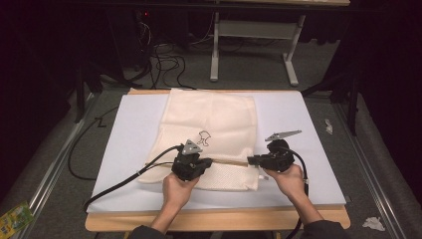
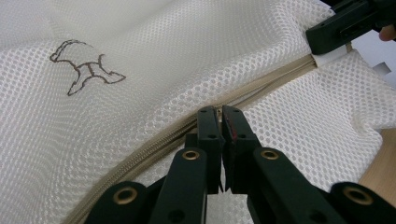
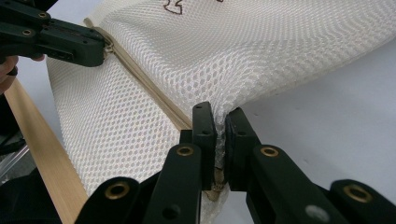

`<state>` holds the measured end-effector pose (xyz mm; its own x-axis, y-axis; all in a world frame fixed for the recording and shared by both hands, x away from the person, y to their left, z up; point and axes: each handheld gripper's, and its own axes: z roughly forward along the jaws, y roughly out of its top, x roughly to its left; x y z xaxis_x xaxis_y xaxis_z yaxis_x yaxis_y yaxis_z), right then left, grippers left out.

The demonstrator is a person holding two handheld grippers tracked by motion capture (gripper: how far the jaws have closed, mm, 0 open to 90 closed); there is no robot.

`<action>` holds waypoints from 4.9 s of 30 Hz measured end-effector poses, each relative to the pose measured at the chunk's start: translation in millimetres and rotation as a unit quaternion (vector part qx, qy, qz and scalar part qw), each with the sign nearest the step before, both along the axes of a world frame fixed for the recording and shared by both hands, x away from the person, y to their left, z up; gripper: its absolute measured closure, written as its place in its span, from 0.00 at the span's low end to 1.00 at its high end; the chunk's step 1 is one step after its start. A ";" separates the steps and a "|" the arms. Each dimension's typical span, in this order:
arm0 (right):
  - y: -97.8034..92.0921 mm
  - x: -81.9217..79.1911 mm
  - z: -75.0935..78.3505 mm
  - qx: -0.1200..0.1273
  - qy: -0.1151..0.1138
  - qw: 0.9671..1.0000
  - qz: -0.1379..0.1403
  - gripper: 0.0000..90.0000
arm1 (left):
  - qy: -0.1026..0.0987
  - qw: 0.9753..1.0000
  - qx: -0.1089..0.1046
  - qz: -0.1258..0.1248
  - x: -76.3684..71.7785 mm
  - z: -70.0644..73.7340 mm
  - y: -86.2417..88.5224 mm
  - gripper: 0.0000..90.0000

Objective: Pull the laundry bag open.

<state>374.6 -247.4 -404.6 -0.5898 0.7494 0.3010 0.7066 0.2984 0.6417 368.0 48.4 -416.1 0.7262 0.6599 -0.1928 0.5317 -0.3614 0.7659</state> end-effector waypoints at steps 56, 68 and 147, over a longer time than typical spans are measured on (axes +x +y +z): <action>-10.8 -0.1 -1.1 -0.028 -0.020 0.999 -0.025 0.96 | -0.006 1.000 -0.009 0.024 1.8 7.1 26.1 0.97; -12.7 0.1 -1.2 -0.026 -0.018 0.999 -0.027 0.96 | -0.007 1.000 -0.011 0.028 2.4 8.0 31.5 0.97; -27.6 0.3 1.3 -0.045 -0.048 0.996 -0.055 0.96 | -0.010 0.996 -0.009 0.084 6.0 13.5 86.5 0.97</action>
